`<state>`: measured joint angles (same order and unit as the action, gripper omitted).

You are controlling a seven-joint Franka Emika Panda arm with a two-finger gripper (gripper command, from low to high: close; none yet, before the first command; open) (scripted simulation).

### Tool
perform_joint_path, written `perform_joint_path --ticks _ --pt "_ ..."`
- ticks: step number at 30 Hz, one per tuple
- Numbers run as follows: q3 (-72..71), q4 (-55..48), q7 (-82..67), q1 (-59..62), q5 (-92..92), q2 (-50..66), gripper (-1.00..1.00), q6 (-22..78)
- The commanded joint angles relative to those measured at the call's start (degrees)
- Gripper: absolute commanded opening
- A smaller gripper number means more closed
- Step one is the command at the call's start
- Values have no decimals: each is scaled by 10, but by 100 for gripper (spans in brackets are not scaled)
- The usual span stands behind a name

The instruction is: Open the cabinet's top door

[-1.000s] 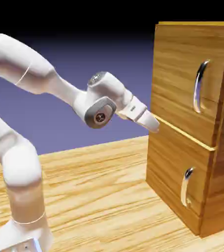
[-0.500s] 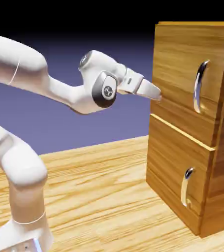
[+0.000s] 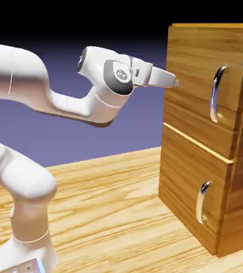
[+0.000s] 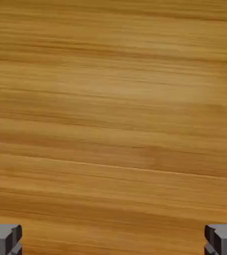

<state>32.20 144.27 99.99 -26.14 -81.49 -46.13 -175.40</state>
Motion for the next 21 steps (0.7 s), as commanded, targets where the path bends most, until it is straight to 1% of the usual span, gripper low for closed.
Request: perform_joint_path --ticks 1,21 --pt "10 -5 18 -8 -25 -4 0 0" --pt "207 -107 370 -163 -523 -87 0 -9"
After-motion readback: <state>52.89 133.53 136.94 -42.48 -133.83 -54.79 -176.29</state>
